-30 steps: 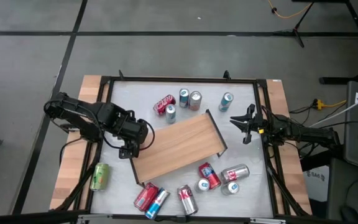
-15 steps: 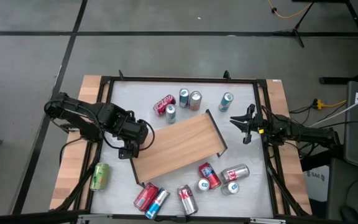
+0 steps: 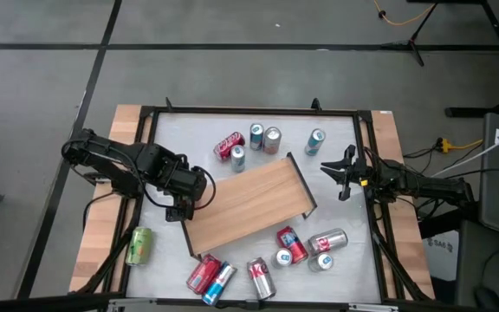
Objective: Place canned beverage on shelf
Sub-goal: Put the red soda can on the shelf, then put the orange white soda can on the shelf
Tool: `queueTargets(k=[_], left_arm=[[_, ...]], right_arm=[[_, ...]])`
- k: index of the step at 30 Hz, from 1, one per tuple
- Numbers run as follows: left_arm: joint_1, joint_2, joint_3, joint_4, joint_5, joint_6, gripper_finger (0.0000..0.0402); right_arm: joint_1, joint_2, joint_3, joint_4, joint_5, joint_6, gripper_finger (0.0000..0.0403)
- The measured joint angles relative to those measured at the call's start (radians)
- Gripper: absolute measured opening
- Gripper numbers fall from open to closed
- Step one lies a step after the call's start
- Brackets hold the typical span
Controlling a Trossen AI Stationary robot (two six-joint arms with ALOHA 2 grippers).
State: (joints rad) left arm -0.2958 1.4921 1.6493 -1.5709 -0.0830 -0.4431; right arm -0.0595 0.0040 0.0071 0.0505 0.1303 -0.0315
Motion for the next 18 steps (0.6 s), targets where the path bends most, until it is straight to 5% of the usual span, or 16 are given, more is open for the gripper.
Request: queueTargets(k=[18], left_arm=[[0.001,0.000,0.065,0.026,-0.015,-0.002,0.0386]], right_arm=[[0.000,0.000,0.000,0.000,0.000,0.000,0.0056]])
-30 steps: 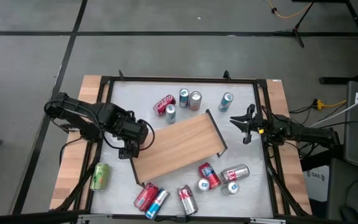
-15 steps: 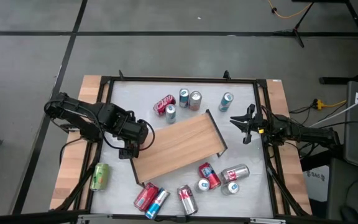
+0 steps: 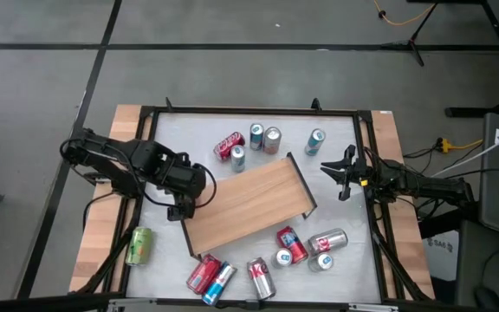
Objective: Place canned beverage on shelf
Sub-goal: Put the orange white soda can on the shelf
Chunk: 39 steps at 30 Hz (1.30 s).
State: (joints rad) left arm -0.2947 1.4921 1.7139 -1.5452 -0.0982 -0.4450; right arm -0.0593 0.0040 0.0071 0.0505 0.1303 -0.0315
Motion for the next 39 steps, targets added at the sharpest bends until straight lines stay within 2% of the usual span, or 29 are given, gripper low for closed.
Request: queueTargets(k=[7,16,26,34,39], left_arm=[[0.003,0.000,0.053,0.035,-0.042,0.000,0.0386],[0.075,0.000,0.077,0.097,-0.050,0.002,0.0386],[0.207,0.000,0.077,0.208,-0.050,0.016,0.0386],[0.324,0.000,0.077,0.248,-0.050,0.090,0.0386],[0.394,0.000,0.077,0.282,-0.050,0.090,0.0386]], right_arm=[[0.000,0.000,0.000,0.000,0.000,0.000,0.0056],[0.000,0.000,0.000,0.000,0.000,0.000,0.0056],[0.000,0.000,0.000,0.000,0.000,0.000,0.0056],[0.000,0.000,0.000,0.005,0.000,0.000,0.0056],[0.000,0.000,0.000,0.068,0.000,0.028,0.0056]])
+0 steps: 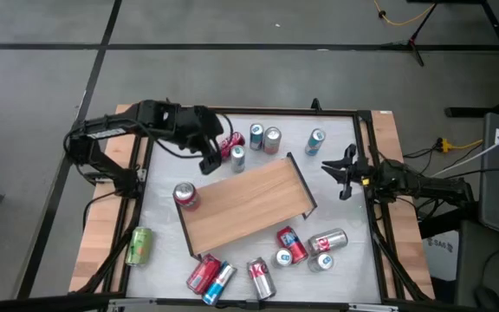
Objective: Place canned beverage on shelf
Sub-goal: Put the orange white soda can on the shelf
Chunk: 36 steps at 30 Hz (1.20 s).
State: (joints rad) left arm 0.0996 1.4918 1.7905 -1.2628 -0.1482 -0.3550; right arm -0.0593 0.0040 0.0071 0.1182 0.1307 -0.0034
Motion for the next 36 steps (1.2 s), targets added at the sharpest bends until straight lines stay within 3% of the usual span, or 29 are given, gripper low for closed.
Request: queueTargets(k=[17,28,32,36], left_arm=[[0.141,0.000,0.000,0.120,0.000,0.018,0.0386],[0.144,0.000,0.000,0.120,0.000,0.018,0.0386],[0.144,0.000,0.000,0.120,0.000,0.017,0.0386],[0.144,0.000,0.000,0.120,0.000,0.006,0.0386]], right_arm=[[0.000,0.000,0.000,0.746,0.012,-0.029,0.0056],[0.000,0.000,0.000,0.832,0.093,-0.046,0.0060],[0.000,0.000,0.000,0.831,0.130,0.018,0.0101],[0.000,0.000,0.000,0.830,0.171,0.035,0.0178]])
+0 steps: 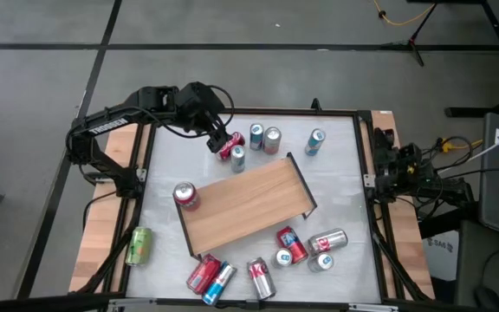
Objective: Place canned beverage on shelf
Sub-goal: Put the orange white soda can on the shelf
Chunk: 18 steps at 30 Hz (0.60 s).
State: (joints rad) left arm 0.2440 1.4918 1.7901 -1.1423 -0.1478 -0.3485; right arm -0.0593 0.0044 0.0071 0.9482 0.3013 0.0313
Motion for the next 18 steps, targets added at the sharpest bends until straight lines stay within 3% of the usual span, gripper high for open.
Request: queueTargets(k=[5,9,13,18], left_arm=[[0.000,0.000,0.000,0.000,0.000,-0.017,0.0386],[0.000,0.000,0.000,0.000,0.000,-0.017,0.0386],[0.000,0.000,0.000,0.000,0.000,-0.017,0.0386],[0.000,0.000,0.000,0.001,0.000,-0.018,0.0386]], right_arm=[[0.000,0.000,0.004,-0.009,0.104,0.074,0.0284],[0.000,0.000,0.049,-0.109,0.144,0.119,0.0344],[0.000,0.027,0.158,-0.327,0.144,0.121,0.0369],[0.000,0.161,0.355,-0.627,0.144,0.120,0.0364]])
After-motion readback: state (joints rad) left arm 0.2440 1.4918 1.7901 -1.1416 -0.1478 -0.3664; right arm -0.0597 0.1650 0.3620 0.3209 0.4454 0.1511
